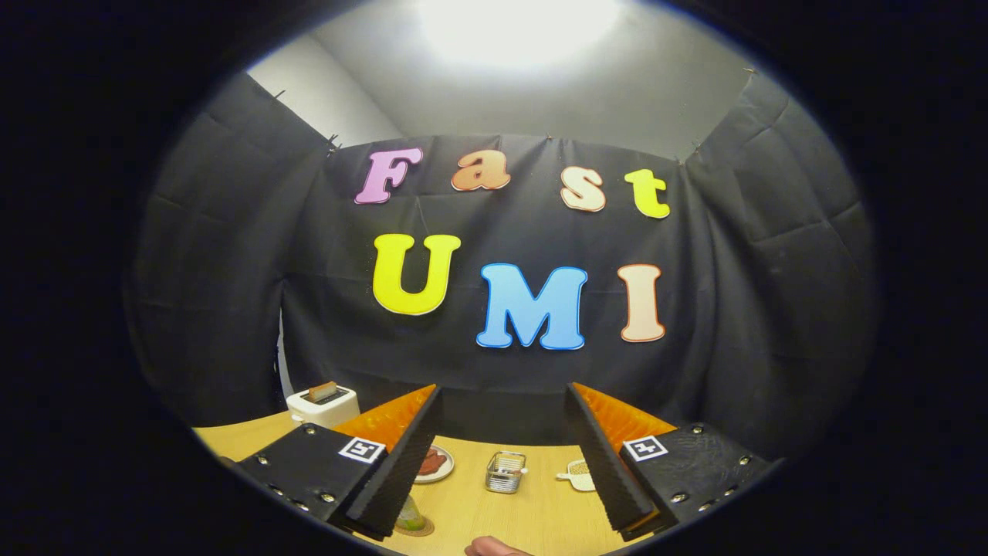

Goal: Take the bottle from table, then pour the juice into the cup, finally place the bottle on the coaster

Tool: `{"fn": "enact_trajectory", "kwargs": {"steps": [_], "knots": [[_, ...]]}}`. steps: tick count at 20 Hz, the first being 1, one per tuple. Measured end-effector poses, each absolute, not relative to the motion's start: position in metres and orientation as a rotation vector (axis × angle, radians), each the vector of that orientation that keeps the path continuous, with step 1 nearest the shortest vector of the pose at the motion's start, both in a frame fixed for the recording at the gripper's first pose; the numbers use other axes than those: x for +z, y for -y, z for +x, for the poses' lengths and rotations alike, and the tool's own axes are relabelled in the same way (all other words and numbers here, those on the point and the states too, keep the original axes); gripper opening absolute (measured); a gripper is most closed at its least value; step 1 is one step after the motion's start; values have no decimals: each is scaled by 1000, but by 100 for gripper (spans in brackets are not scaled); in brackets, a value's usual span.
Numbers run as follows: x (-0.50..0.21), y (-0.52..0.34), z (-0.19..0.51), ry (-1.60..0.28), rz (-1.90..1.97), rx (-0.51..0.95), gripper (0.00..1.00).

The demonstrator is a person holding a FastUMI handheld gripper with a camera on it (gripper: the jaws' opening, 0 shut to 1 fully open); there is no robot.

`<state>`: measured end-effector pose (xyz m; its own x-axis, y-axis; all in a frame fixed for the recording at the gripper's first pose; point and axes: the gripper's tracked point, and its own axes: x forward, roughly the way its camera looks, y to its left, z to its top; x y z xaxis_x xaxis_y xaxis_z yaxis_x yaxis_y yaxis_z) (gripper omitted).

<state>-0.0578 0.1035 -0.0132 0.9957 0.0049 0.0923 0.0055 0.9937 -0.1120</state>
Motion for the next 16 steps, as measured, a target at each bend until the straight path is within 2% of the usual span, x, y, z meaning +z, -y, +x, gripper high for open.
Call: {"fn": "enact_trajectory", "kwargs": {"steps": [9,16], "knots": [[10,-61,-67,53,-113,-29,97],[-11,-46,-72,47,-100,-9,97]]}}
